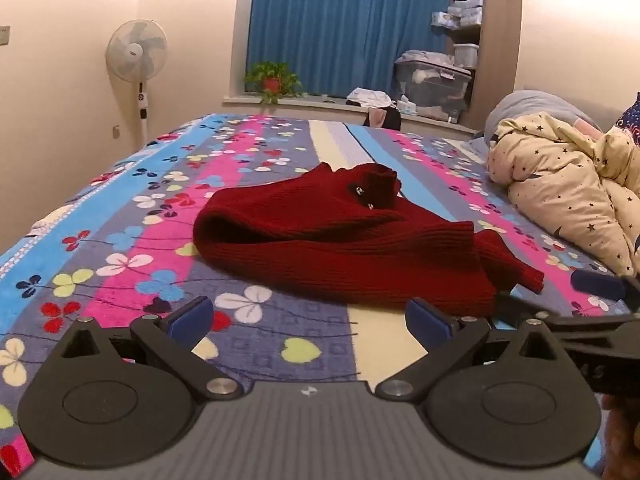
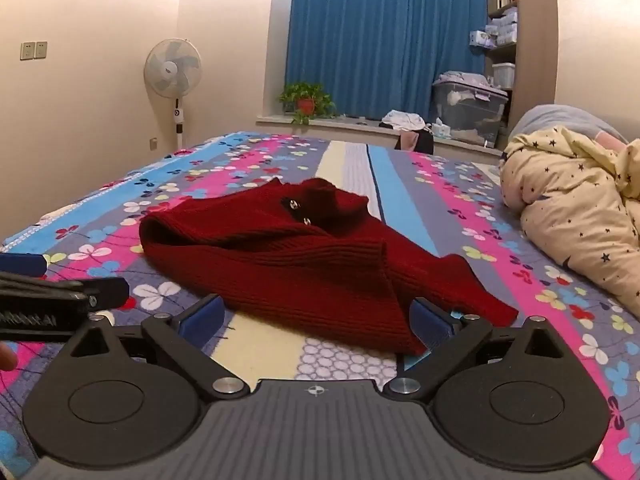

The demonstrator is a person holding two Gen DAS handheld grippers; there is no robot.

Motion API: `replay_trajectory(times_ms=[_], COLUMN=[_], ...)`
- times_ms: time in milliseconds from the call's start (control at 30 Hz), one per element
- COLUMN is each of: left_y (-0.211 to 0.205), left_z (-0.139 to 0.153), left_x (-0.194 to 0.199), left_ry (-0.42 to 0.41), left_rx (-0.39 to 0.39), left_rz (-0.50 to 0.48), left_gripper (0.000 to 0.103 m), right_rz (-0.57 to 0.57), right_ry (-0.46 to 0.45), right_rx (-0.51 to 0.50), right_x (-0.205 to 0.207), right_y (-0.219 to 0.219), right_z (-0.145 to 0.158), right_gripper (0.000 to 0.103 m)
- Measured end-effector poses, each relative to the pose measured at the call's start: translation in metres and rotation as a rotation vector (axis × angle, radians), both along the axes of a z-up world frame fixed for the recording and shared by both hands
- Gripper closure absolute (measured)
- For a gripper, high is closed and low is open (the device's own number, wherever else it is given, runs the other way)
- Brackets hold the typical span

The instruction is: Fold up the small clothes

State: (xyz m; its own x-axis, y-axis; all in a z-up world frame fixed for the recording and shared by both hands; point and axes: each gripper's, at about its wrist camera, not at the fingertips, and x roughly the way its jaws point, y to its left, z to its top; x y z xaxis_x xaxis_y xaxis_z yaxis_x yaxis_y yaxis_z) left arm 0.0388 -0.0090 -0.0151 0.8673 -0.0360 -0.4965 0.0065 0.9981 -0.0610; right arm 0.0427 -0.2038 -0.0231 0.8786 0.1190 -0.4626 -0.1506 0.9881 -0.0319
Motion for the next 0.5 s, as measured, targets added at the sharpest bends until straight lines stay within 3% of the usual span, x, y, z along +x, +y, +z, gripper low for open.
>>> replay_trajectory(times_ms=[500], left_y=[-0.002], left_z=[-0.008], left_x=[0.011], left_ry=[0.032], left_rx=[0.029], left_rz=[-0.01], left_gripper=[0.001], right_rz=[0.008], right_ry=[-0.01], right_rx=[0.013], right_x=[0.007], right_y=[0.001], right_z=[-0.003], right_gripper=[0.008])
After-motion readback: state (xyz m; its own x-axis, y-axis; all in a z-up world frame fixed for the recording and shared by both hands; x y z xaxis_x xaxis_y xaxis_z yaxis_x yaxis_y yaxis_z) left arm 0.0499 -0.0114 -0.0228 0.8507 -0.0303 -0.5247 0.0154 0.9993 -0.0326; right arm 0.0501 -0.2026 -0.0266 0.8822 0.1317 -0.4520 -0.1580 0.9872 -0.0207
